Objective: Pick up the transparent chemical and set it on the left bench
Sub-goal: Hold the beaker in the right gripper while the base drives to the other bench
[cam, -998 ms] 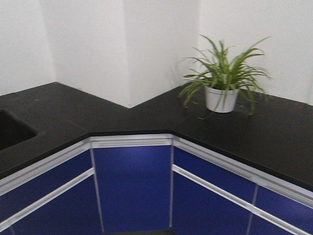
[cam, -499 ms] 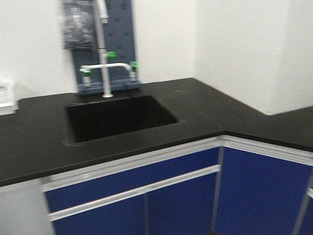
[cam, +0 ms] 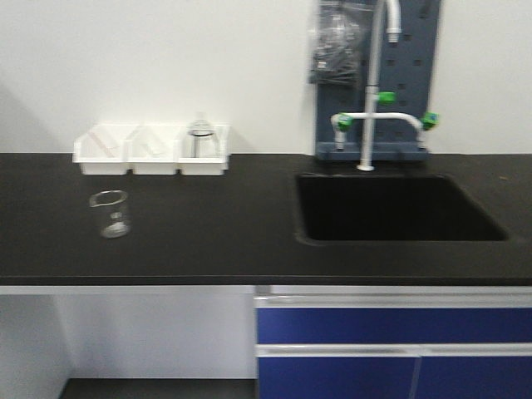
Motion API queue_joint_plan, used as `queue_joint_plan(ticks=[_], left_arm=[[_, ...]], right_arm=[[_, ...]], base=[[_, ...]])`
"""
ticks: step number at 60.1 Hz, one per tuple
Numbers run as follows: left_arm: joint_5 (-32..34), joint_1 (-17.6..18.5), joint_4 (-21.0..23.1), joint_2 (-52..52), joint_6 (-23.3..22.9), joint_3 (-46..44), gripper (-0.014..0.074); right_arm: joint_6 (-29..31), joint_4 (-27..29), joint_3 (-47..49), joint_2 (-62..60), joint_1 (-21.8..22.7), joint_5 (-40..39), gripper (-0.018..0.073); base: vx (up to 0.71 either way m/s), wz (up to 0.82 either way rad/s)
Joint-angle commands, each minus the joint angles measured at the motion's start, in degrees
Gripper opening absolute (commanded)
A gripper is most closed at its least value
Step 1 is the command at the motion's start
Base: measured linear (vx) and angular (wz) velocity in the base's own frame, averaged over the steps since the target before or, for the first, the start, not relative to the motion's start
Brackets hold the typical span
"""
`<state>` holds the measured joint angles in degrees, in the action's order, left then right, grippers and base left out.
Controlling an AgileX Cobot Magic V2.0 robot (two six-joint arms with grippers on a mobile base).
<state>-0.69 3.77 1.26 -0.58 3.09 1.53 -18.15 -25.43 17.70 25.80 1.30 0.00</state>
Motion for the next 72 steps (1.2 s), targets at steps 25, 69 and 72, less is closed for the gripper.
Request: queue_joint_plan(ticks=[25,69,72], left_arm=[[4.5,0.1,0.0,-1.1,-0.4,0.9,-0.0004],[4.5,0.1,0.0,-1.1,-0.4,0.9,-0.0004],[4.5,0.1,0.0,-1.1,-0.4,0.9,-0.0004]], right_arm=[[0.1,-0.1,1.6,0.3,0.4,-4.2,0.0010],[0.1,-0.1,1.6,0.3,0.4,-4.2,0.0010],[0.1,-0.1,1.6,0.3,0.4,-4.2,0.0010]], base=[[0.13,0.45],[0.26,0.16],[0.36,-0.01]])
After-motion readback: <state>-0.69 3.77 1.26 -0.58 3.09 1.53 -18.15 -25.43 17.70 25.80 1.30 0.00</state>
